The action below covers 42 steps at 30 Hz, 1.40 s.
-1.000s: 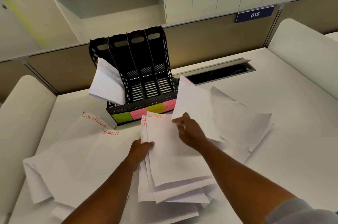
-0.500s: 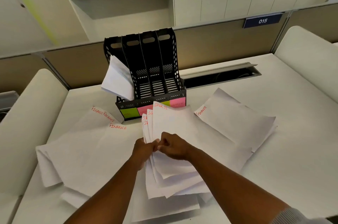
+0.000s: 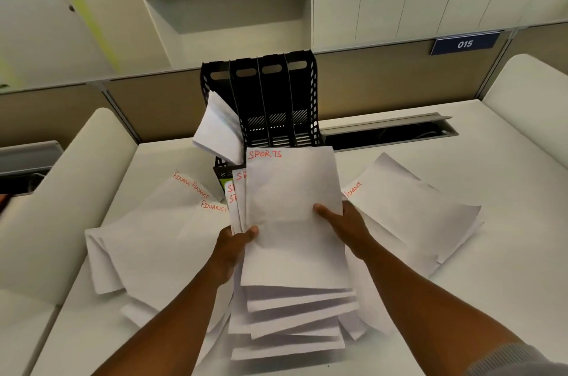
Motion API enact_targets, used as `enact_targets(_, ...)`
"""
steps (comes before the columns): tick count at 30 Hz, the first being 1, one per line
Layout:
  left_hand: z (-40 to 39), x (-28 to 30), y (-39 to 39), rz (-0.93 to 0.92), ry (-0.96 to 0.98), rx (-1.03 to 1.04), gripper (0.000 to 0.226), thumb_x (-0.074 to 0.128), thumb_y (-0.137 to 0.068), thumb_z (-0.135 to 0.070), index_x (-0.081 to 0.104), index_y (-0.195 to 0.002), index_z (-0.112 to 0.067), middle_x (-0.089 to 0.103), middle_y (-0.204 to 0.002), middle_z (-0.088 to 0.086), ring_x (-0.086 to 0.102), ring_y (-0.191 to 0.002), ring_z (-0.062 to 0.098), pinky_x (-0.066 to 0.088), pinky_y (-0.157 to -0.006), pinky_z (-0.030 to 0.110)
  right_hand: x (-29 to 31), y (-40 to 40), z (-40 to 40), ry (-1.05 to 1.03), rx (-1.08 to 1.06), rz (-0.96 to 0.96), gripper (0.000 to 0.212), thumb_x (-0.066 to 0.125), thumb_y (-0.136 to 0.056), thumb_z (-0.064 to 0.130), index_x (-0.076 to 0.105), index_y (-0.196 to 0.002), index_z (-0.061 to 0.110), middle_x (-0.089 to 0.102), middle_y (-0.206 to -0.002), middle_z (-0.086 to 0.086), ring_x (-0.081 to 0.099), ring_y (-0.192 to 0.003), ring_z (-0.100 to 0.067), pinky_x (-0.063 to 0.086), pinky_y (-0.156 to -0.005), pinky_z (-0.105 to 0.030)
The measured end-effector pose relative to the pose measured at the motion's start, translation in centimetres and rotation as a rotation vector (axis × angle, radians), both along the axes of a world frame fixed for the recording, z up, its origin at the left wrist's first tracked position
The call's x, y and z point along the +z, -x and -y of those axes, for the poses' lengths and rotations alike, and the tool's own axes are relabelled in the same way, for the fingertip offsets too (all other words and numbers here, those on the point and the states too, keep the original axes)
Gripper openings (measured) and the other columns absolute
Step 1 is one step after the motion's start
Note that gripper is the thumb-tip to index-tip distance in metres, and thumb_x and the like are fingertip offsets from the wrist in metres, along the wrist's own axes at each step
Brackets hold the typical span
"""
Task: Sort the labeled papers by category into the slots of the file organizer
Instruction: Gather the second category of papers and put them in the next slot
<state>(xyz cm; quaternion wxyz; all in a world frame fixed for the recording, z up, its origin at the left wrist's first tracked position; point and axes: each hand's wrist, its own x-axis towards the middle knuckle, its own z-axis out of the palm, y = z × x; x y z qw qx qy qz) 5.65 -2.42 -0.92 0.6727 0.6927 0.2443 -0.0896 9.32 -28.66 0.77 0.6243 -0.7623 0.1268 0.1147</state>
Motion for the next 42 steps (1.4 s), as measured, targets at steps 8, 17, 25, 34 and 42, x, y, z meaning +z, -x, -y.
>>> enact_targets(8, 0.3, 1.8, -0.4, 0.067, -0.041, -0.003, 0.048, 0.083, -0.072, -0.033, 0.064, -0.111, -0.013, 0.072, -0.104, 0.006, 0.069, -0.099, 0.027, 0.058, -0.083, 0.038, 1.2, 0.5, -3.4, -0.089, 0.115, -0.003, 0.028, 0.071, -0.082, 0.019, 0.060, -0.106, 0.026, 0.069, -0.108, -0.006, 0.066, -0.086, -0.015, 0.054, -0.069, -0.026)
enact_targets(17, 3.3, 6.8, -3.3, 0.302, -0.221, 0.216, 0.062, 0.071, -0.083, -0.042, 0.045, -0.130, -0.012, 0.058, -0.115, 0.003, 0.059, -0.107, 0.025, 0.052, -0.085, 0.032, 5.8, -1.5, -7.5, 0.004, -0.156, 0.371, 0.032, 0.057, -0.094, 0.017, 0.053, -0.125, 0.011, 0.061, -0.109, -0.004, 0.058, -0.095, -0.019, 0.052, -0.079, -0.024)
enact_targets(25, 3.4, 7.9, -3.8, 0.454, -0.156, 0.196, 0.069, 0.074, -0.079, -0.044, 0.041, -0.138, -0.028, 0.059, -0.126, 0.002, 0.062, -0.107, 0.023, 0.056, -0.089, 0.043, 7.3, -1.7, -8.3, 0.059, -0.060, 0.605, 0.037, 0.066, -0.089, 0.021, 0.051, -0.121, 0.012, 0.055, -0.104, 0.004, 0.058, -0.092, -0.012, 0.045, -0.060, -0.001)
enact_targets(34, 2.2, 6.2, -3.4, 0.484, -0.096, 0.196, 0.045, 0.077, -0.079, -0.032, 0.049, -0.112, -0.042, 0.058, -0.104, -0.013, 0.060, -0.094, 0.009, 0.051, -0.081, 0.022, 4.2, -1.3, -6.9, 0.146, -0.038, 0.509, 0.025, 0.063, -0.090, 0.029, 0.057, -0.109, 0.013, 0.061, -0.093, 0.002, 0.060, -0.080, -0.013, 0.056, -0.072, -0.027)
enact_targets(42, 1.8, 6.0, -3.6, 0.466, -0.108, 0.160, 0.044, 0.077, -0.078, -0.036, 0.049, -0.112, -0.044, 0.060, -0.108, -0.007, 0.062, -0.100, 0.018, 0.055, -0.084, 0.039, 2.8, -1.6, -6.2, 0.126, -0.022, 0.411, 0.033, 0.058, -0.094, 0.027, 0.056, -0.122, 0.010, 0.064, -0.104, -0.005, 0.060, -0.090, -0.019, 0.048, -0.068, -0.014)
